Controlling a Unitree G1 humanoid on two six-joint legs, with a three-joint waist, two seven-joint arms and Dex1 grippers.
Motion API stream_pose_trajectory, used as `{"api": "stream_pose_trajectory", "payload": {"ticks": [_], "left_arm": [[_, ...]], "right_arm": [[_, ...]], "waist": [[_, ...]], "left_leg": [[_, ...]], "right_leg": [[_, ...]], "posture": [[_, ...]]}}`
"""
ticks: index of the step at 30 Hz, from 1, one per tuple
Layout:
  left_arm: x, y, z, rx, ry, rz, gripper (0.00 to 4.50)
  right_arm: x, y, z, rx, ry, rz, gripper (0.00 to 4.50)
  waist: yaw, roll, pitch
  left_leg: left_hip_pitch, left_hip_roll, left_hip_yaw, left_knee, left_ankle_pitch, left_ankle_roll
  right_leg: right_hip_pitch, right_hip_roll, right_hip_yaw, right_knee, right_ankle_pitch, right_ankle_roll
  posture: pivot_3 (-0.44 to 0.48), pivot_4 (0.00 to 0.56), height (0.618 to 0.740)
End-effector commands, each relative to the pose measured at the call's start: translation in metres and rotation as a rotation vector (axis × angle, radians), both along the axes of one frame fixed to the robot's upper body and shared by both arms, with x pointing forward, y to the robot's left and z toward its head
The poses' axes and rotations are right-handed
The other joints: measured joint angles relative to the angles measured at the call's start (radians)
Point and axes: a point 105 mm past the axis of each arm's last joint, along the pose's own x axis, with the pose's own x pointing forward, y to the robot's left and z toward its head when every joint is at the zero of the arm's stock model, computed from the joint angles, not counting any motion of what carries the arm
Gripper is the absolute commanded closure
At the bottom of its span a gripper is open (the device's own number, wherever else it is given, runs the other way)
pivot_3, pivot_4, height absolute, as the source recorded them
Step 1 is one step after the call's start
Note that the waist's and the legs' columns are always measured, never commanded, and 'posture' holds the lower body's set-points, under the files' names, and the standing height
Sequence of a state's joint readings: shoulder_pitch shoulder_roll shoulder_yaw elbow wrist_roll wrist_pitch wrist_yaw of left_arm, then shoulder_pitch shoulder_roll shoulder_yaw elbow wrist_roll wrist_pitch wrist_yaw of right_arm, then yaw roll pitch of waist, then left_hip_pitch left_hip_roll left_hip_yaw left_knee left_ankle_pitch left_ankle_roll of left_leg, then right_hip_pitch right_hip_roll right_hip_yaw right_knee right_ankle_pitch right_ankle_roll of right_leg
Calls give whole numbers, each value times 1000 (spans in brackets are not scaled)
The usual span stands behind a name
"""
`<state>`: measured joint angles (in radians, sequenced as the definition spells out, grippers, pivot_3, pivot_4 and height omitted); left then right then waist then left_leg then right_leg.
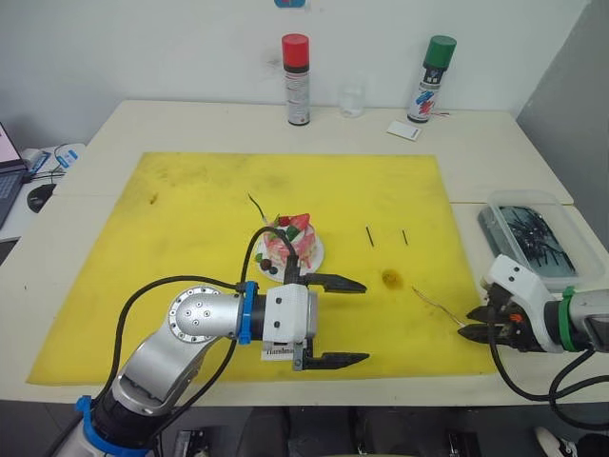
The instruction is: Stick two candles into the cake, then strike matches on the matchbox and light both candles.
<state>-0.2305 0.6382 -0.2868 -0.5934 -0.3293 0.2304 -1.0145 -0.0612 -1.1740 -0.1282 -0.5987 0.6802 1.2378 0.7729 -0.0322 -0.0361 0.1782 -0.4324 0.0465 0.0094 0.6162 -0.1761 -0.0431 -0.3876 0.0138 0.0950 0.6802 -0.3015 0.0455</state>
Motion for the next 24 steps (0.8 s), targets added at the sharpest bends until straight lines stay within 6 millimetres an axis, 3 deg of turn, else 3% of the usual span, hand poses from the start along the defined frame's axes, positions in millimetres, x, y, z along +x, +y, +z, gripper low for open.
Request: {"api": "stream_pose_trajectory", "payload": {"ticks": [1, 15, 18, 21, 24], "left_arm": [[-7, -5, 10, -25, -44, -29, 0], [-8, -10, 18, -48, -60, -28, 0], [-8, -10, 18, -47, -61, -30, 0], [-7, -9, 18, -47, -62, -30, 0], [-6, -8, 18, -50, -60, -26, 0]], "right_arm": [[3, -2, -1, -18, -2, -11, 2701], [9, 1, -9, 4, 47, -43, 2701], [10, 0, -9, 2, 54, -51, 3234], [9, -2, -7, 3, 61, -49, 4289], [12, -1, 0, 15, 48, -35, 4453]], "waist": [[0, 0, 0], [-2, 0, 0], [-2, 0, 0], [-2, 0, 0], [-2, 0, 0]], "left_leg": [[0, 0, 0, 0, 0, 0], [0, 0, 0, 5, 0, 0], [0, 0, 0, 6, 0, 0], [0, 0, 0, 7, -1, 1], [0, 1, 0, 8, -1, 2]], "right_leg": [[0, 0, 0, 0, 0, 0], [1, 0, 0, 1, 1, 1], [2, 0, 0, 1, 1, 2], [2, 0, 0, 1, 2, 2], [2, 0, 1, 1, 2, 2]], "posture": [[0, 150, 740], [0, 150, 740], [0, 150, 740], [0, 150, 740], [0, 150, 740]]}}
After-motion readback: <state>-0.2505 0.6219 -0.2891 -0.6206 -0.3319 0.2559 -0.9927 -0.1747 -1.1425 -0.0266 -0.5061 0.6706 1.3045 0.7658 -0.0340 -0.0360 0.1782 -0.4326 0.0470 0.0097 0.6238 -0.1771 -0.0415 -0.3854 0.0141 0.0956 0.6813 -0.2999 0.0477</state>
